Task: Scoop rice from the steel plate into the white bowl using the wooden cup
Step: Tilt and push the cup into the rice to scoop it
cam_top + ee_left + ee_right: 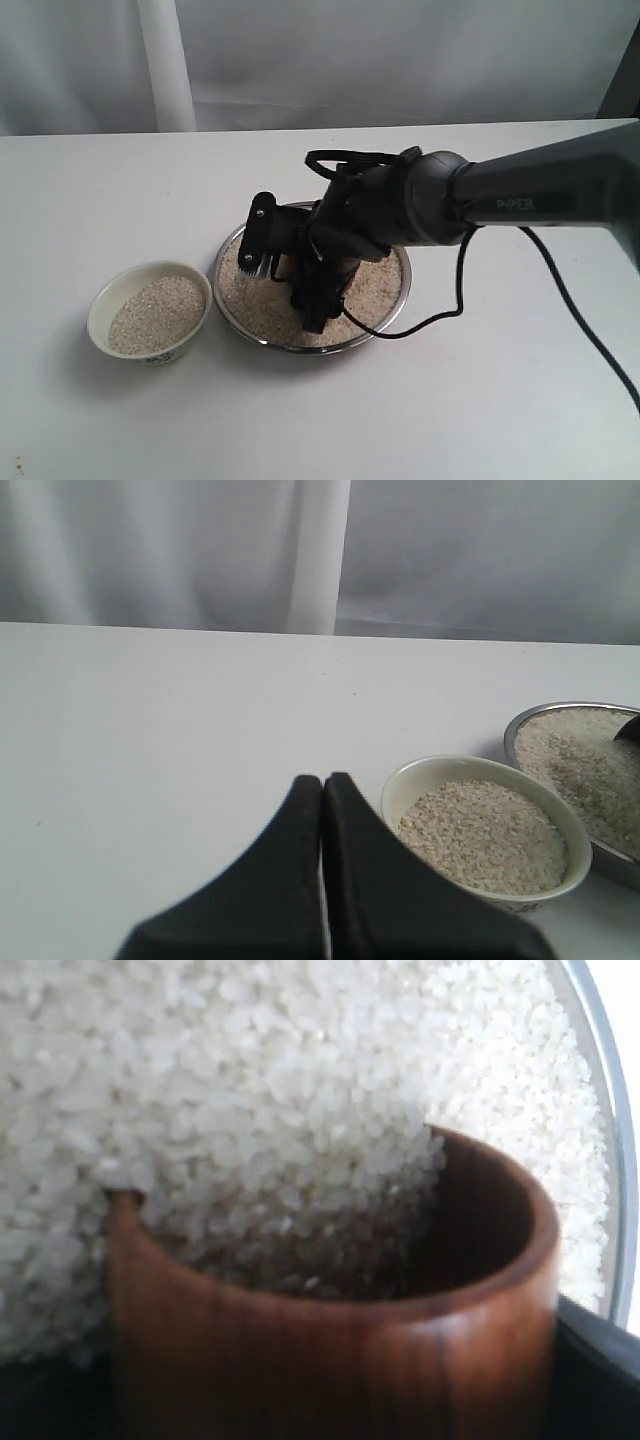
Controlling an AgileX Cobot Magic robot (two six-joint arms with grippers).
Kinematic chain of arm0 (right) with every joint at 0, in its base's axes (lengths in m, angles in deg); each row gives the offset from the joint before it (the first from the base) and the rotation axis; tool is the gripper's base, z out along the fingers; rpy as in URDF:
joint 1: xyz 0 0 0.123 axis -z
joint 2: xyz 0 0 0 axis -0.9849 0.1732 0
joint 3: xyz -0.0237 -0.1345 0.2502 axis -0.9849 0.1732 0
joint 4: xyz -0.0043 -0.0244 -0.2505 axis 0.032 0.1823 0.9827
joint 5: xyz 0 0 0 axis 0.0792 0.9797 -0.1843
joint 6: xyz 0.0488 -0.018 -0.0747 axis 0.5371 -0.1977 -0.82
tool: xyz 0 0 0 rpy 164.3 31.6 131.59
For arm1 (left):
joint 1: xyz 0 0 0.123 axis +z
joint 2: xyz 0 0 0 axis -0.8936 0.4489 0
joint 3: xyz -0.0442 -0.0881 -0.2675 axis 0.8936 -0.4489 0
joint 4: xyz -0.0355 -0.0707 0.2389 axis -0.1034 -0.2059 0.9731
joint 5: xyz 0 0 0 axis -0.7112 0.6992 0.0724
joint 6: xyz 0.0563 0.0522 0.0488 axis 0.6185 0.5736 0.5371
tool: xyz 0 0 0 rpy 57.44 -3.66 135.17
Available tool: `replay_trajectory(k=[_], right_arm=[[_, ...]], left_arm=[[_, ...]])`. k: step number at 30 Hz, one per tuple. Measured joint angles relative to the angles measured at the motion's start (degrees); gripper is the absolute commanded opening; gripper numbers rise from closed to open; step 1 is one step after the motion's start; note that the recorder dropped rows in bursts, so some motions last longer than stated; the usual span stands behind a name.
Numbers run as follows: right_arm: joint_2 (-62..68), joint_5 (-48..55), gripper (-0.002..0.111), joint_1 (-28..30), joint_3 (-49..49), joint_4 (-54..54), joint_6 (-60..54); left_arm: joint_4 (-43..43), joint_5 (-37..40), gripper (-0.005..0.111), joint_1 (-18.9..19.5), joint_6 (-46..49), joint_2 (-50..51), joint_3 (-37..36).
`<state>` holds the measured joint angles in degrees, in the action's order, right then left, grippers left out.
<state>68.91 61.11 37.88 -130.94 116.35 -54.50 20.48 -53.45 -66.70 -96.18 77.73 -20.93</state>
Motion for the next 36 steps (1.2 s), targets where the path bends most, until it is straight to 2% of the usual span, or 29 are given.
replay_trajectory(k=[10, 24, 36], right_arm=[[-3.4, -19.7, 0.000, 3.0, 9.9, -7.9, 0.1], [-3.5, -39.8, 0.000, 5.2, 16.8, -14.4, 0.1], [-4.0, -46.4, 0.000, 5.3, 17.7, -17.3, 0.1]], left_arm=[[0.0, 0.0, 0.000, 0.0, 0.0, 0.0, 0.0], [0.0, 0.0, 0.000, 0.0, 0.0, 0.0, 0.0], [0.0, 0.0, 0.000, 0.0, 0.0, 0.0, 0.0]])
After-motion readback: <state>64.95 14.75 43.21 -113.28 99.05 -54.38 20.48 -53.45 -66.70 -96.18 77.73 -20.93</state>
